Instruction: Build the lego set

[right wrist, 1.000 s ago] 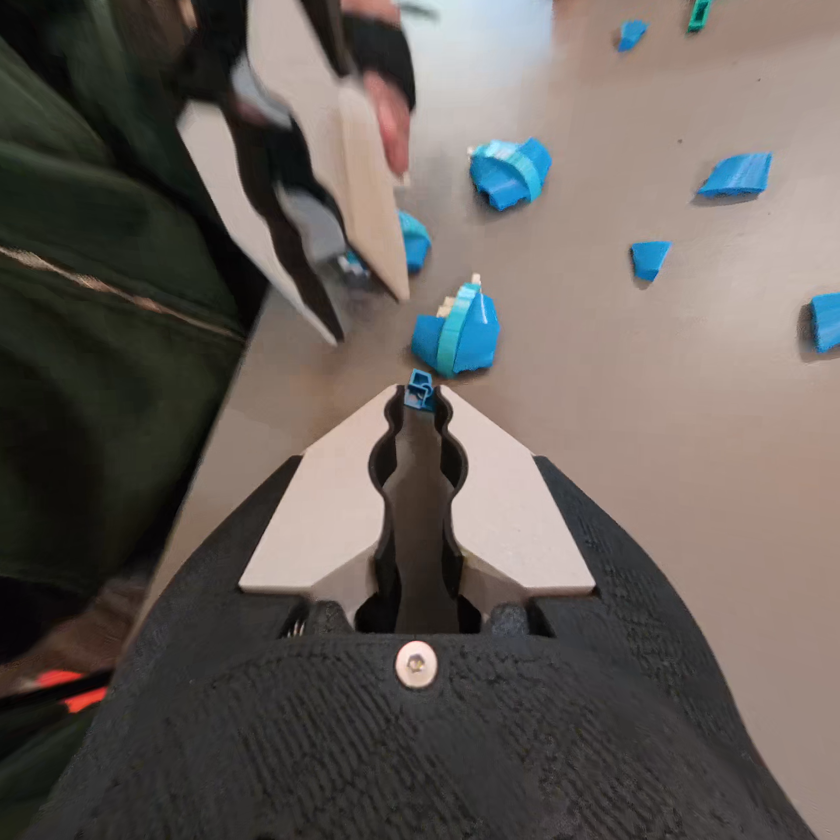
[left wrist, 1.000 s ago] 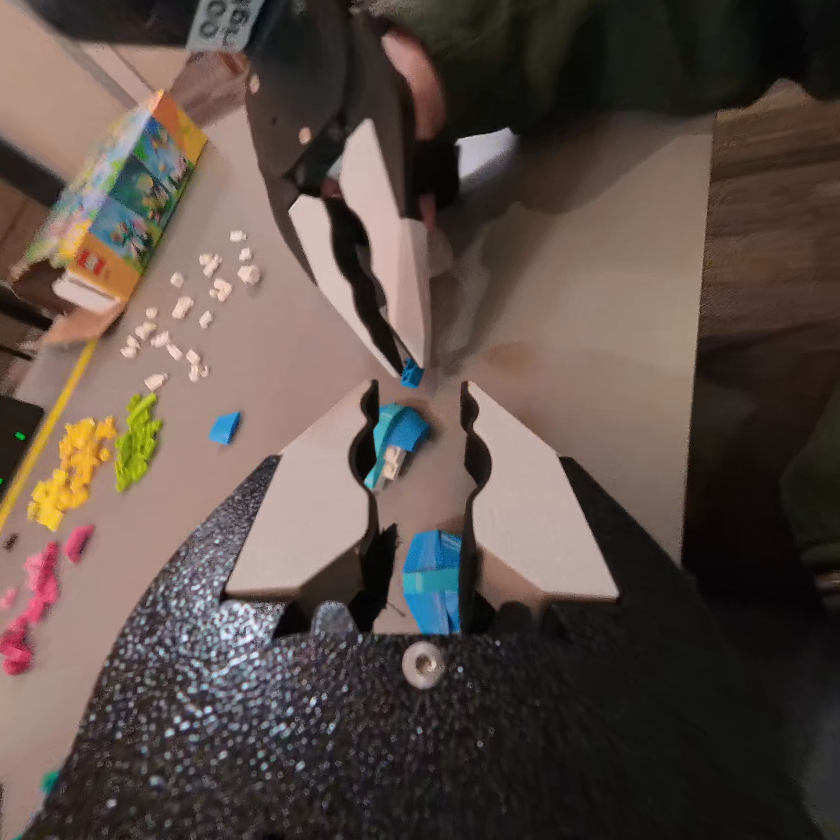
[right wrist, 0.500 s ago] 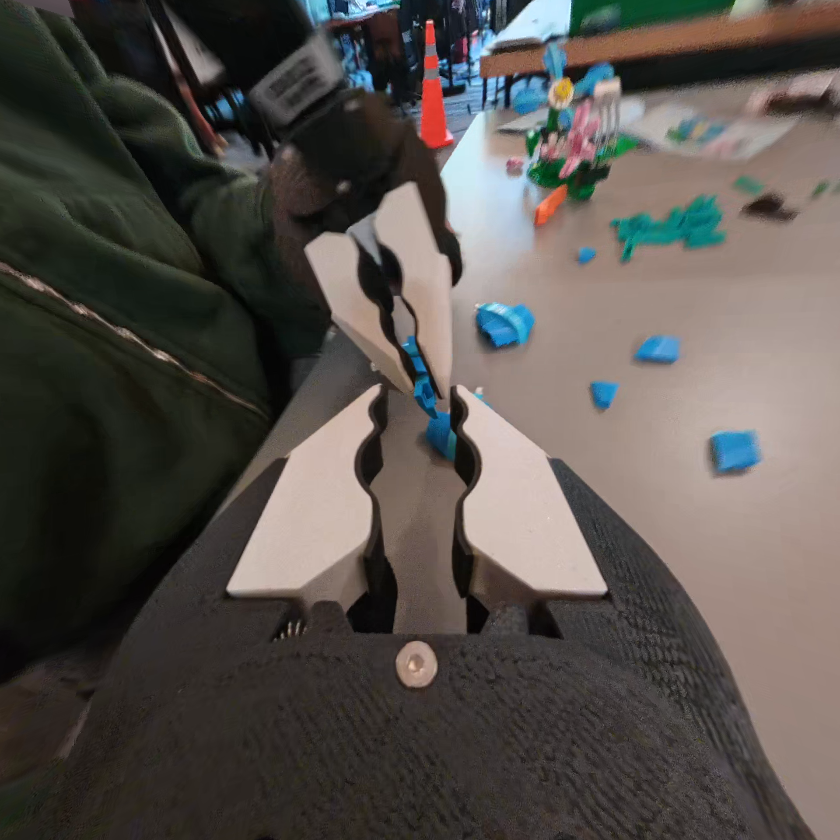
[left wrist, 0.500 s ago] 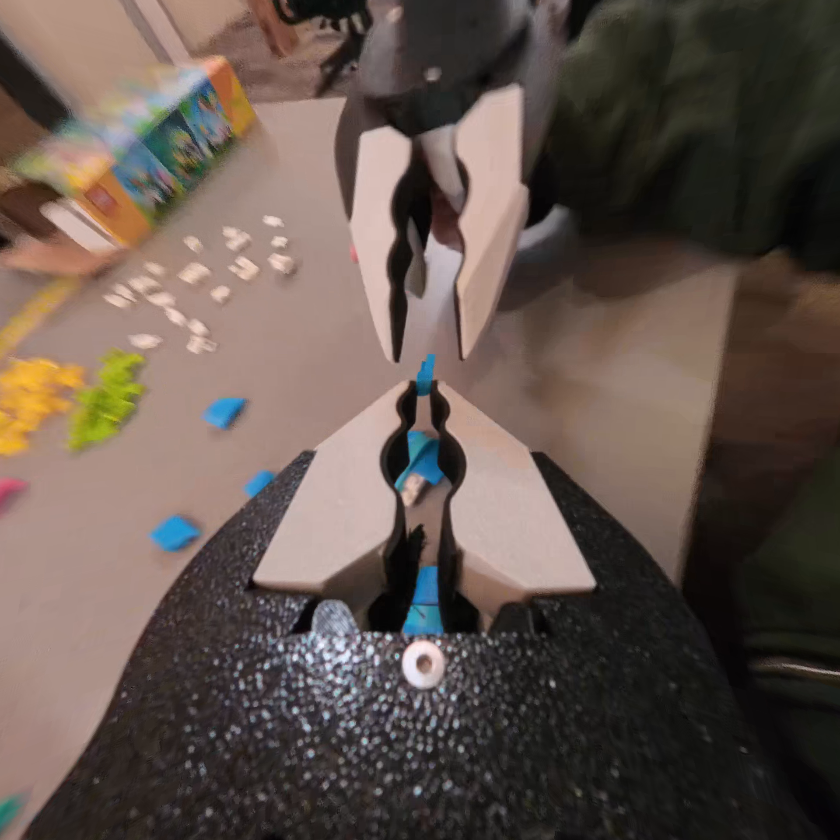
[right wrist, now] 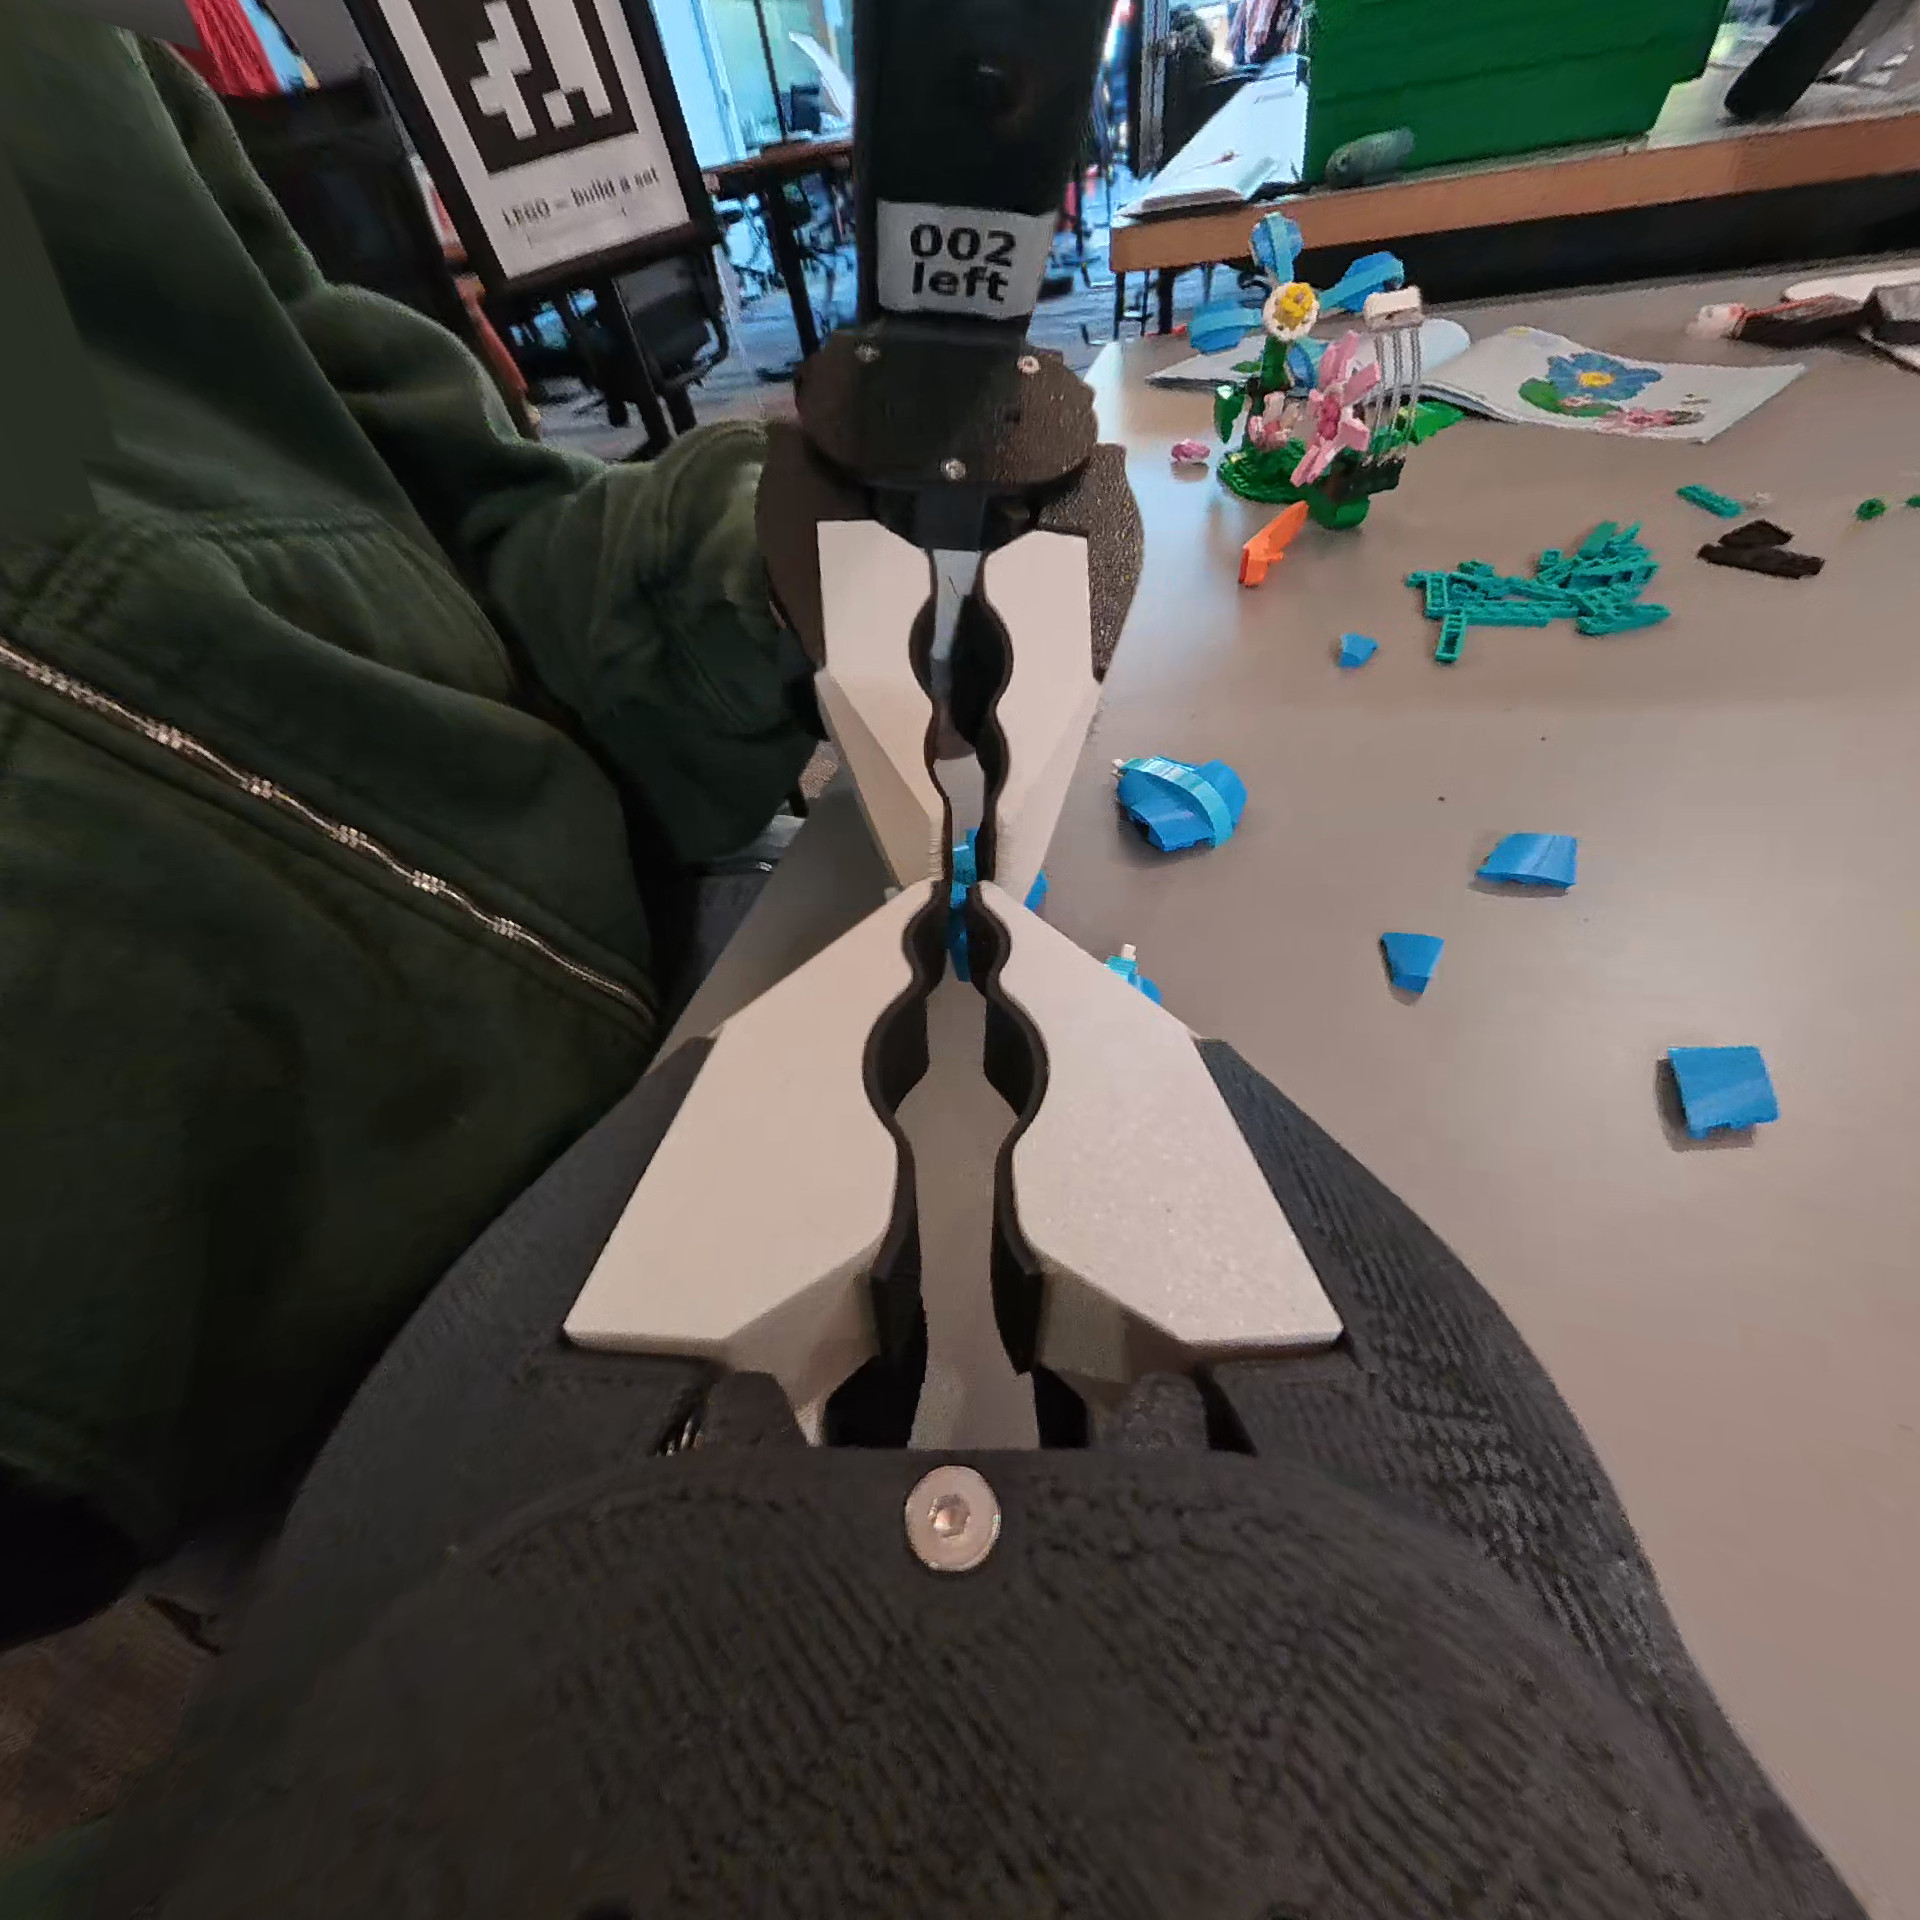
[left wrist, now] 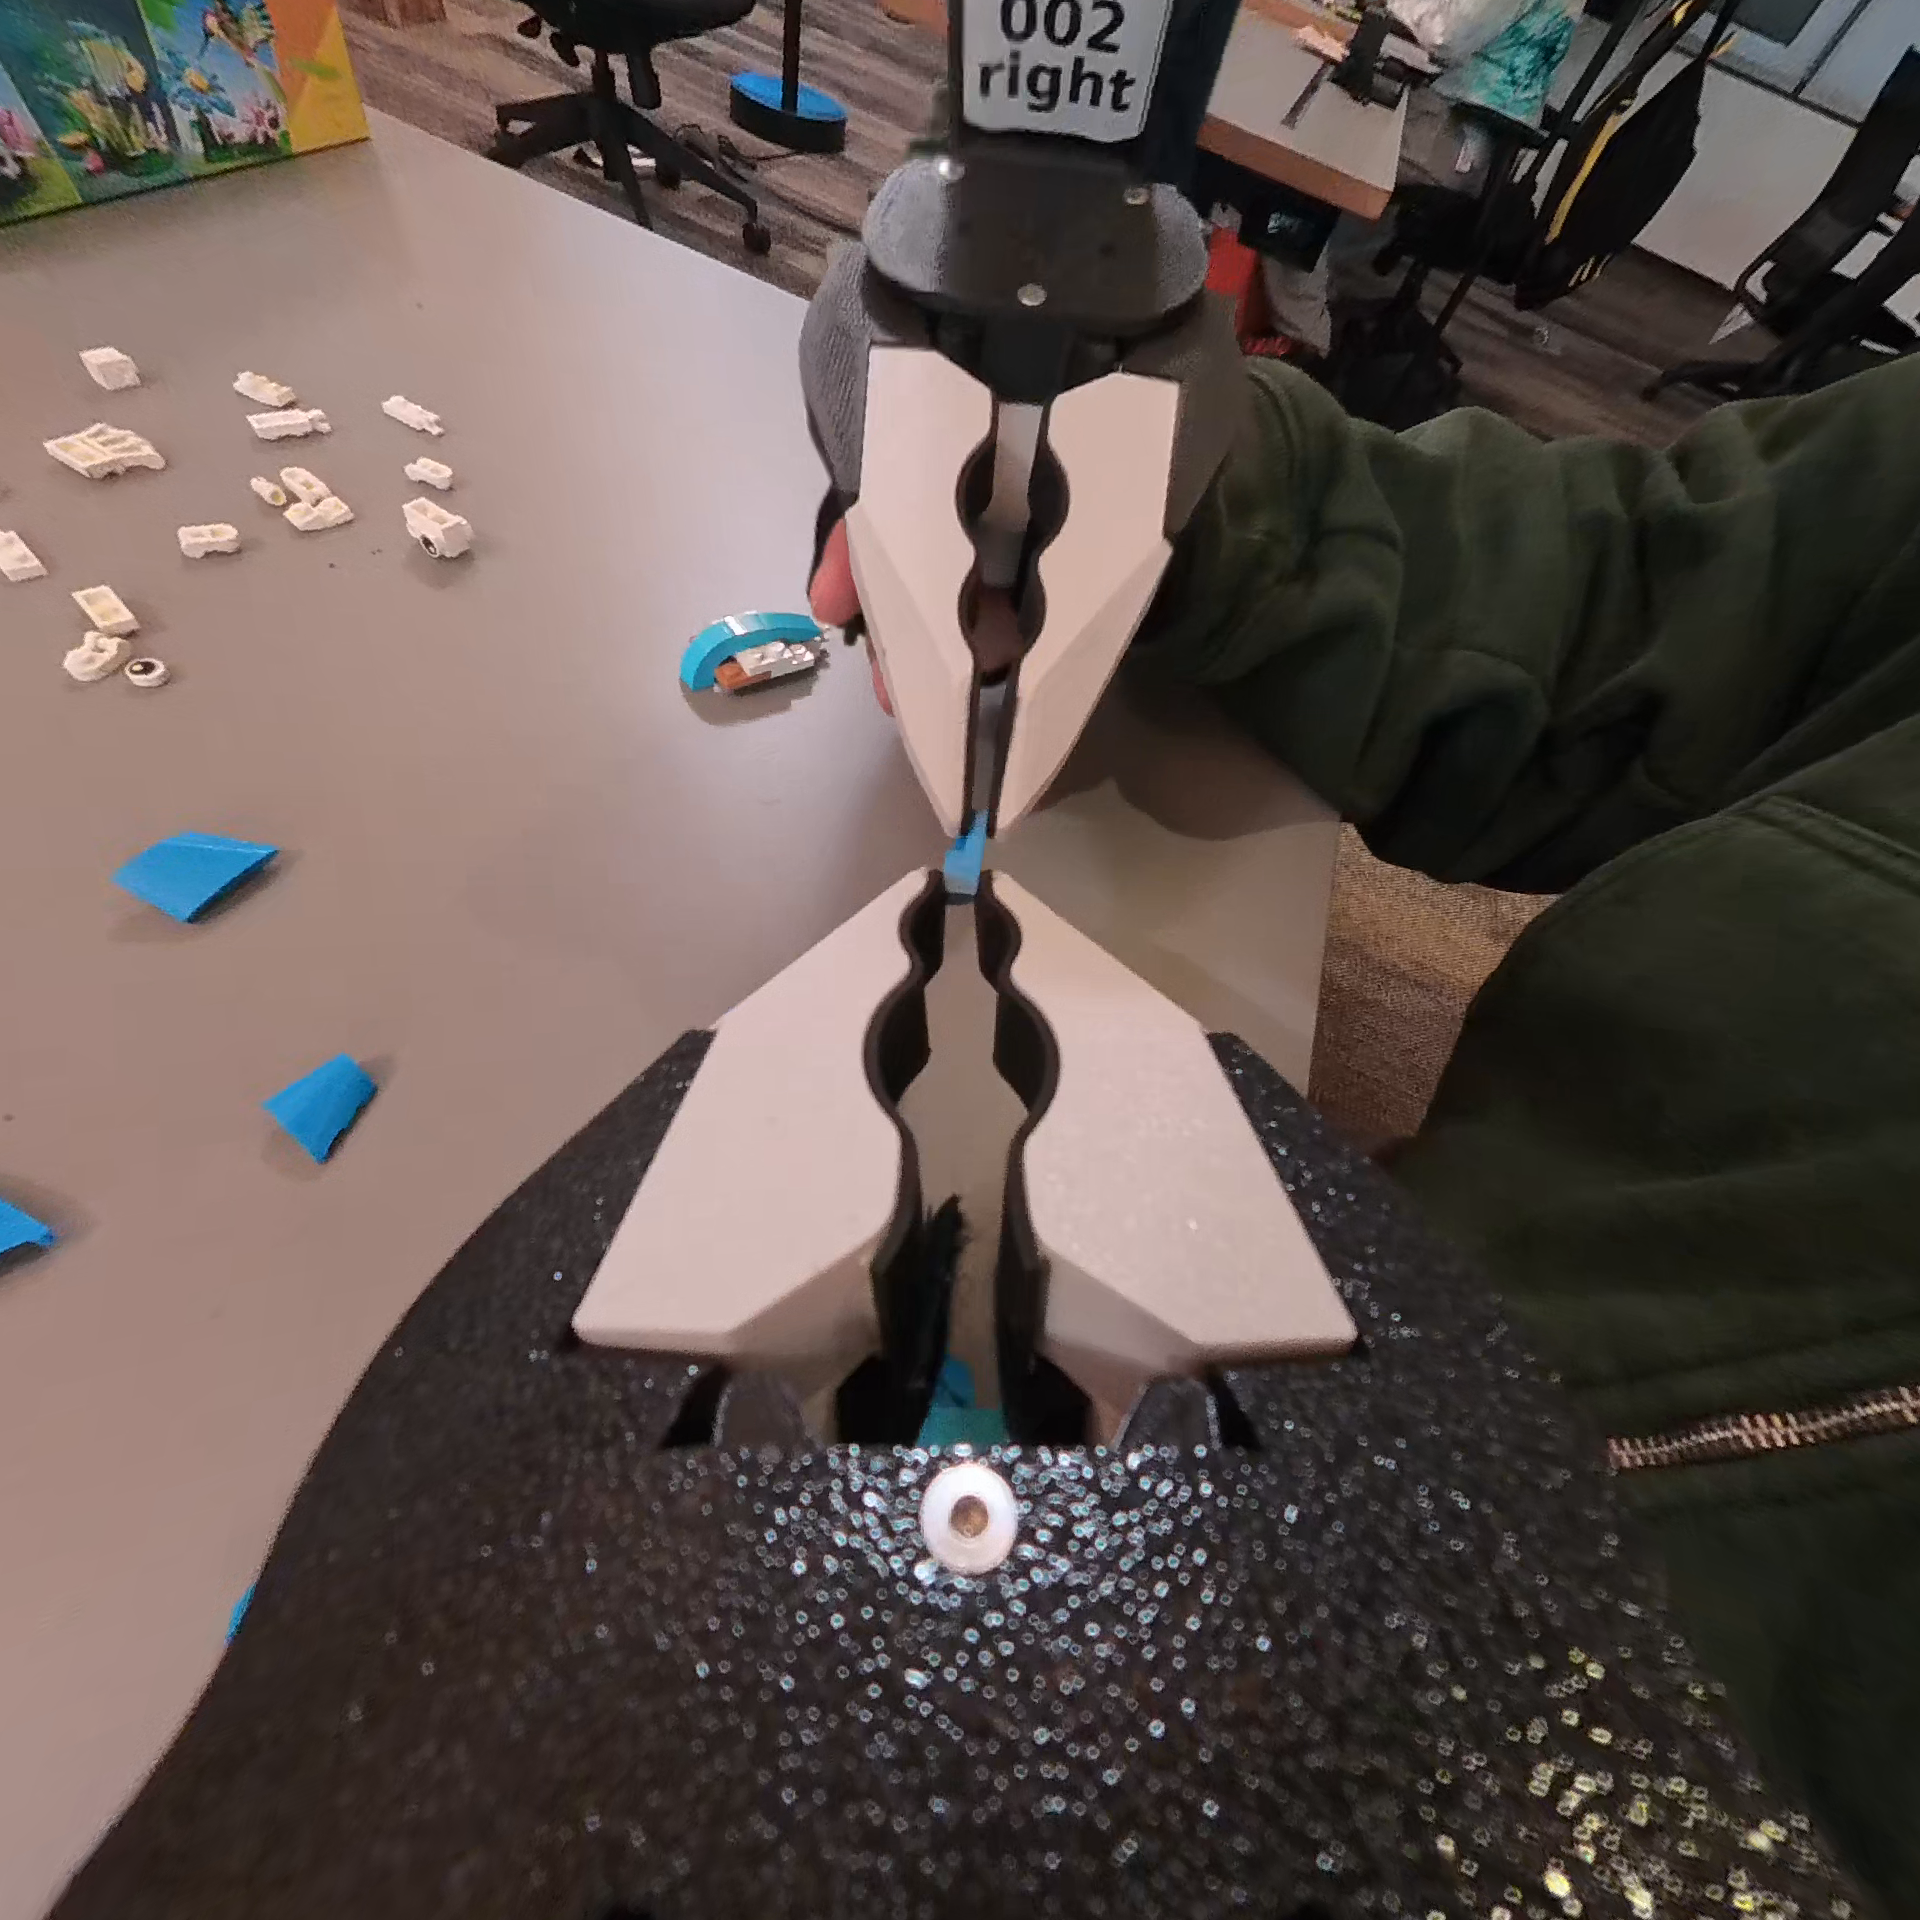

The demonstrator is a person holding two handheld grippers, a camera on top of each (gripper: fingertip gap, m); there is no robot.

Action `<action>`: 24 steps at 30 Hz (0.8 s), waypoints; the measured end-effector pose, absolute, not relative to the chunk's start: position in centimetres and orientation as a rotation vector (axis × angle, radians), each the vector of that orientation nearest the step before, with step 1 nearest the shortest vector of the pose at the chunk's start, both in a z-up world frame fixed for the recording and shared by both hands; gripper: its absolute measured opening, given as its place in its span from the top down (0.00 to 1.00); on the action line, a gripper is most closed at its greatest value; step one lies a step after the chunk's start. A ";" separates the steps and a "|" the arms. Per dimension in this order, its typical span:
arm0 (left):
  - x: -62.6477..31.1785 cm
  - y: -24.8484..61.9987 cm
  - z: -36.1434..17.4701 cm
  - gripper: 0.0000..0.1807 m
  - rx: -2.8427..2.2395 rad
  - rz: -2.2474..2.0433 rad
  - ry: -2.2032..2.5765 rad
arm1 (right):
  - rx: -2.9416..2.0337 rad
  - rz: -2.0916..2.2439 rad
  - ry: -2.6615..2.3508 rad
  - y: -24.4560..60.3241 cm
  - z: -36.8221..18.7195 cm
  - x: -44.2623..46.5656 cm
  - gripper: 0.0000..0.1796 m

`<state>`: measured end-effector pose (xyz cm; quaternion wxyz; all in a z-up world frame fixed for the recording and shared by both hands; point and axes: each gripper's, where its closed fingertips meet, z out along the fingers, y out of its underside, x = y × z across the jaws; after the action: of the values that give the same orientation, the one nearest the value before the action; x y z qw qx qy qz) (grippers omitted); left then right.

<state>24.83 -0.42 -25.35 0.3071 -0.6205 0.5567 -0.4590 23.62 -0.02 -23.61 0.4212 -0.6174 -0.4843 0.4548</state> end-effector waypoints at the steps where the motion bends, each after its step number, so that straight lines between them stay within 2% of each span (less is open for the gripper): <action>1: 24.8 -0.3 -25.4 0.98 -1.646 -1.213 1.467 | -1.551 1.152 -1.203 0.0 -23.6 23.6 0.99; 5: 24.6 -0.2 -25.0 0.98 -1.648 -1.251 1.440 | -1.563 1.177 -1.199 0.0 -23.8 23.6 0.94; 8: 24.5 -0.3 -24.9 0.98 -1.646 -1.256 1.440 | -1.556 1.156 -1.205 0.0 -23.7 23.5 0.99; 12: 24.5 0.4 -23.9 0.98 -1.554 -1.191 1.391 | -1.595 1.288 -1.059 0.6 -22.7 23.4 1.00; 13: 24.5 0.5 -23.3 0.94 -1.489 -1.149 1.386 | -1.598 1.370 -0.996 0.7 -22.2 23.4 1.00; 15: 24.4 1.1 -22.6 0.78 -1.374 -0.979 1.376 | -1.604 1.521 -0.890 0.8 -21.4 23.3 1.00; 16: 24.3 1.2 -22.5 0.77 -1.306 -0.877 1.398 | -1.607 1.583 -0.845 0.8 -21.1 23.2 1.00; 18: 24.2 1.2 -22.0 0.78 -1.161 -0.684 1.427 | -1.622 1.688 -0.770 0.8 -20.9 23.0 1.00; 21: 24.3 0.9 -21.7 0.88 -1.029 -0.511 1.467 | -1.618 1.812 -0.681 0.9 -20.5 23.0 1.00; 24: 24.3 0.8 -21.7 0.90 -0.988 -0.451 1.477 | -1.615 1.901 -0.639 0.8 -20.4 23.2 1.00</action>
<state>24.26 0.81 -21.71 0.6085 -0.4275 0.6394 -0.1953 23.15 0.76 -20.36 0.2797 -0.6022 -0.2383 0.7088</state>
